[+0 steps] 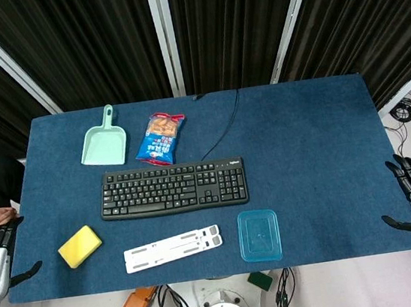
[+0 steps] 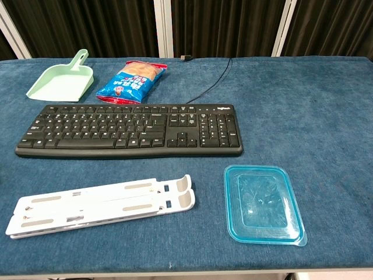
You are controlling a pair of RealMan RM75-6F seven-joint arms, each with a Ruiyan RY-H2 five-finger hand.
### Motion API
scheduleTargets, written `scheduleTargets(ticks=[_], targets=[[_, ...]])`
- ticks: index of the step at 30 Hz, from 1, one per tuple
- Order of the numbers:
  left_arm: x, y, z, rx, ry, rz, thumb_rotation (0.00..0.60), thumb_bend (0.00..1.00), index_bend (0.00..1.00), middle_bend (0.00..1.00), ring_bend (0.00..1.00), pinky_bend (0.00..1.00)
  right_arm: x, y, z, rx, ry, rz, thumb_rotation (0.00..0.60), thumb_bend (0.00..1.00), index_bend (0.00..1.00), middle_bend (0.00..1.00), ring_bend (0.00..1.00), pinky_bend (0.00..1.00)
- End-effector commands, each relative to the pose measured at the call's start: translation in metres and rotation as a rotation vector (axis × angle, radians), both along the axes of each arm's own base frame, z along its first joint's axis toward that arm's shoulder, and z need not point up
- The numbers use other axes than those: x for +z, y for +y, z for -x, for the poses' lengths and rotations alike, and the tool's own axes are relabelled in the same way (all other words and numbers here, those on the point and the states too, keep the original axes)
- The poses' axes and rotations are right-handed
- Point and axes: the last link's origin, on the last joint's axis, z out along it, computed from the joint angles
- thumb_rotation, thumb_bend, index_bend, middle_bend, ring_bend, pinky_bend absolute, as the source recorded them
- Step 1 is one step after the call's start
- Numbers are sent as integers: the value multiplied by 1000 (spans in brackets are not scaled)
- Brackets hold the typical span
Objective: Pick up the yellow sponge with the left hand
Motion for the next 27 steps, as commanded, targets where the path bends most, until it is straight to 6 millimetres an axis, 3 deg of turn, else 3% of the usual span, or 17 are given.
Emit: scheduleTargets(ticks=[1, 6, 8, 9, 11, 13, 15, 17, 20, 22, 27], targets=[[-2, 3, -2, -13, -7, 12, 600, 122, 143, 201, 191, 31, -1, -2, -2, -5, 1, 0, 600, 125, 0, 3, 0, 0], [-6, 16, -9, -59, 3, 47, 600, 121, 142, 201, 191, 34, 0, -4, -3, -8, 9, 3, 600, 124, 0, 3, 0, 0], [-9, 26, -15, -90, 16, 69, 600, 122, 142, 213, 210, 94, 2, -4, -5, -5, 13, 7, 600, 124, 0, 3, 0, 0], [-10, 31, -18, -105, 23, 79, 600, 122, 142, 245, 248, 197, 3, -4, -5, -2, 14, 9, 600, 124, 0, 3, 0, 0], [-15, 43, -25, -133, 38, 112, 600, 132, 142, 357, 370, 407, 5, -3, -6, 3, 16, 17, 600, 124, 0, 3, 0, 0], [-22, 55, -30, -144, 42, 153, 600, 174, 157, 547, 565, 593, 6, -3, -7, 4, 18, 23, 600, 124, 0, 3, 0, 0], [-31, 69, -34, -141, 42, 216, 600, 258, 196, 693, 701, 685, 7, -2, -6, 1, 21, 25, 600, 124, 0, 3, 0, 0], [-39, 81, -36, -129, 40, 270, 600, 419, 226, 820, 820, 771, 8, -2, -6, -5, 22, 25, 600, 125, 0, 3, 0, 0], [-52, 97, -37, -88, 41, 355, 600, 575, 227, 899, 899, 844, 8, -1, -4, -15, 22, 27, 600, 124, 0, 3, 0, 0], [-62, 108, -37, -58, 41, 407, 600, 626, 227, 917, 920, 860, 7, -1, -4, -22, 22, 27, 600, 125, 0, 3, 0, 0], [-79, 120, -37, -24, 57, 470, 600, 654, 227, 928, 932, 867, 7, -2, -4, -28, 25, 28, 600, 125, 0, 3, 0, 0]])
